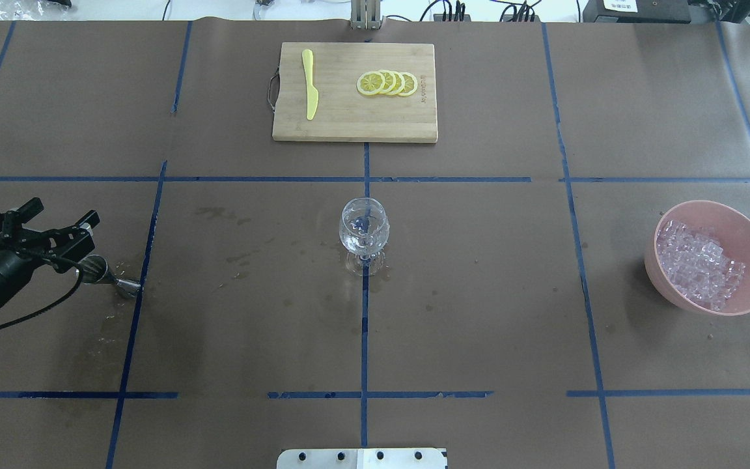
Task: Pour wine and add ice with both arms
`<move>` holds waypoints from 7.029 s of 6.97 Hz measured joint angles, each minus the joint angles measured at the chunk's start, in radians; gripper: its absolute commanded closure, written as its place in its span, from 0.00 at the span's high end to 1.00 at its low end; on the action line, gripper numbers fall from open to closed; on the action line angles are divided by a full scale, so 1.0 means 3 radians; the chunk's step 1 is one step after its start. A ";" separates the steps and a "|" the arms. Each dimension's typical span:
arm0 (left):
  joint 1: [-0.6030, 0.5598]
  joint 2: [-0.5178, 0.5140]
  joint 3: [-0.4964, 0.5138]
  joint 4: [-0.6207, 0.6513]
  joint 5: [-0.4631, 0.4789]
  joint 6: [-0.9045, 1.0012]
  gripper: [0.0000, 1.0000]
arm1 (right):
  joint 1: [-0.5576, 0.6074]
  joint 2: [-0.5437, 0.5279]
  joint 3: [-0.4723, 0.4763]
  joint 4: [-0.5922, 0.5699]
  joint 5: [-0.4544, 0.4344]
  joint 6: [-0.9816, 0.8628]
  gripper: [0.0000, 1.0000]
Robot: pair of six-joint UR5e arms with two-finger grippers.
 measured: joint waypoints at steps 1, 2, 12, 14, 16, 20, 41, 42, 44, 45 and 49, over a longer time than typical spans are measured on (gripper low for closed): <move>0.0205 0.0002 0.0045 0.0005 0.0320 -0.0036 1.00 | 0.0000 -0.0003 0.0000 0.0000 0.0000 0.0000 1.00; 0.0354 0.0001 0.0103 0.0005 0.0554 -0.0062 1.00 | 0.0000 -0.0006 0.0000 0.0000 0.0000 0.0000 1.00; 0.0849 -0.0391 0.0975 -0.0018 0.1106 -0.0620 0.49 | 0.0000 -0.0003 -0.0007 0.0000 -0.0001 0.0001 1.00; 0.0896 -0.0397 0.0989 -0.0029 0.1107 -0.0682 0.43 | 0.0000 -0.0001 -0.0007 0.0000 -0.0001 0.0001 1.00; 0.0911 -0.0405 0.0991 -0.0031 0.1111 -0.0703 0.43 | 0.0000 0.0002 -0.0012 -0.0001 -0.0004 0.0000 1.00; 0.0934 -0.0410 0.0988 -0.0035 0.1153 -0.0747 0.00 | 0.0000 0.0001 -0.0012 -0.0002 -0.0001 0.0000 1.00; 0.0388 -0.2309 0.0608 0.0993 0.0405 0.1921 0.00 | 0.0001 -0.0062 -0.0054 -0.0005 -0.0005 0.0001 1.00; 0.0390 -0.2366 0.0608 0.1031 0.0497 0.2266 0.00 | 0.0001 -0.0071 -0.0055 -0.0005 -0.0005 0.0003 1.00; 0.0398 -0.2453 0.0625 0.1047 0.0615 0.2866 0.00 | 0.0002 -0.0082 -0.0064 -0.0005 -0.0005 0.0005 1.00; 0.0401 -0.2491 0.0642 0.1048 0.0705 0.3206 0.00 | 0.0002 -0.0083 -0.0070 -0.0005 -0.0005 0.0005 1.00; 0.0408 -0.2560 0.0668 0.1049 0.0913 0.4341 0.00 | 0.0017 -0.0095 -0.0076 -0.0005 -0.0005 0.0005 1.00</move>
